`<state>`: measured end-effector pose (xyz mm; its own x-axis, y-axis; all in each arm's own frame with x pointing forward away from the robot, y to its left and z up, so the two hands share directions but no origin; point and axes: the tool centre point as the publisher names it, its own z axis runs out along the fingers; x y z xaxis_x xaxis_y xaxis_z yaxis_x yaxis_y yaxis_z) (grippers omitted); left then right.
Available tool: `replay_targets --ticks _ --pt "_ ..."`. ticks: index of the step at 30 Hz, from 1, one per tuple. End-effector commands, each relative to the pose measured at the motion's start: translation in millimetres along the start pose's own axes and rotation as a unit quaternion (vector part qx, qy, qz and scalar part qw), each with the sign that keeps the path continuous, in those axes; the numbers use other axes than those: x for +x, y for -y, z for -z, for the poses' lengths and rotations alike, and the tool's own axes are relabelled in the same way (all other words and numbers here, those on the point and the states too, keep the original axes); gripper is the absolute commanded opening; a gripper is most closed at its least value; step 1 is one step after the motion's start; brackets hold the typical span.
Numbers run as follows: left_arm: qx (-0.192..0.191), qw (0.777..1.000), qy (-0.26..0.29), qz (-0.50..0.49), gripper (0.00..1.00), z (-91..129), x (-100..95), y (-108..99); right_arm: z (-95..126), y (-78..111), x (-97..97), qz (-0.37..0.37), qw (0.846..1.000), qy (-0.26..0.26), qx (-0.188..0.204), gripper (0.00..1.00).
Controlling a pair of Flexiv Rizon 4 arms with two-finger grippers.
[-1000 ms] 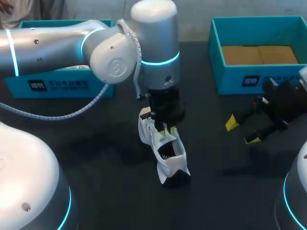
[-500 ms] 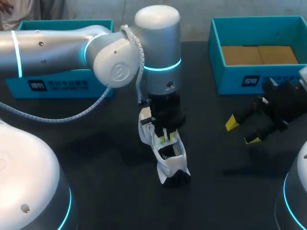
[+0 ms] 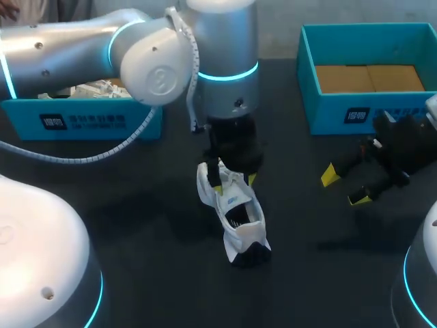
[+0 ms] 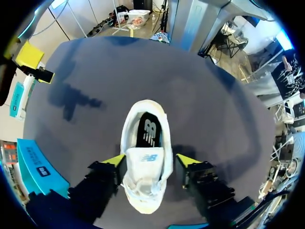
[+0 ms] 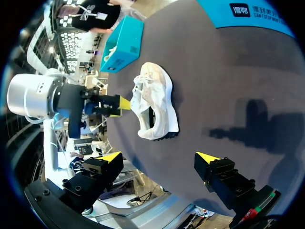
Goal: Take the shoe out of the shoebox, open the shoe tongue, remove and reinsert the insole, then place the shoe into the shoebox
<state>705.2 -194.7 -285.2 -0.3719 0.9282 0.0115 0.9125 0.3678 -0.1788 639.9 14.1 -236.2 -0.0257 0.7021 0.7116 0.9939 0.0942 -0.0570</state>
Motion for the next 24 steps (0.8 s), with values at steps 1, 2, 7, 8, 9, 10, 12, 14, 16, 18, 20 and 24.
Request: replay_targets --ticks 1,2,7,8,9,10,12,14,16,18,20,24 --pt "0.005 1.0 -0.002 0.003 1.0 11.5 7.3 3.1 -0.6 1.5 0.3 -0.001 1.0 0.002 -0.001 1.0" --pt "0.006 1.0 -0.004 0.009 1.0 12.6 8.1 4.2 -0.6 1.5 0.3 -0.001 1.0 0.002 -0.001 1.0" --pt "0.021 0.994 -0.024 0.108 1.0 13.6 9.8 7.6 -0.6 1.5 0.3 -0.001 1.0 0.002 -0.001 1.0" --pt "0.02 0.992 -0.024 0.126 1.0 12.7 9.8 9.3 -0.6 1.5 0.3 -0.001 1.0 0.002 -0.001 1.0" --pt "0.022 0.99 -0.021 0.135 1.0 11.6 10.2 11.7 -0.6 1.5 0.3 -0.001 1.0 0.002 -0.001 1.0" --pt "0.018 0.991 -0.022 0.131 1.0 11.6 11.6 15.2 -0.6 1.5 0.3 -0.001 1.0 0.002 -0.001 1.0" --pt "0.018 0.991 -0.022 0.131 1.0 11.6 11.6 15.2 -0.6 1.5 0.3 -0.001 1.0 0.002 -0.001 1.0" --pt "0.018 0.991 -0.022 0.131 1.0 11.6 11.6 15.2 -0.6 1.5 0.3 -0.001 1.0 0.002 -0.001 1.0" --pt "0.018 0.991 -0.022 0.131 1.0 11.6 11.6 15.2 -0.6 1.5 0.3 -0.001 1.0 0.002 -0.001 1.0" --pt "0.018 0.991 -0.022 0.131 1.0 11.6 11.6 15.2 -0.6 1.5 0.3 -0.001 1.0 0.002 -0.001 1.0" --pt "0.018 0.991 -0.022 0.131 1.0 11.6 11.6 15.2 -0.6 1.5 0.3 -0.001 1.0 0.002 -0.001 1.0" --pt "0.018 0.991 -0.022 0.131 1.0 11.6 11.6 15.2 -0.6 1.5 0.3 -0.001 1.0 0.002 -0.001 1.0"
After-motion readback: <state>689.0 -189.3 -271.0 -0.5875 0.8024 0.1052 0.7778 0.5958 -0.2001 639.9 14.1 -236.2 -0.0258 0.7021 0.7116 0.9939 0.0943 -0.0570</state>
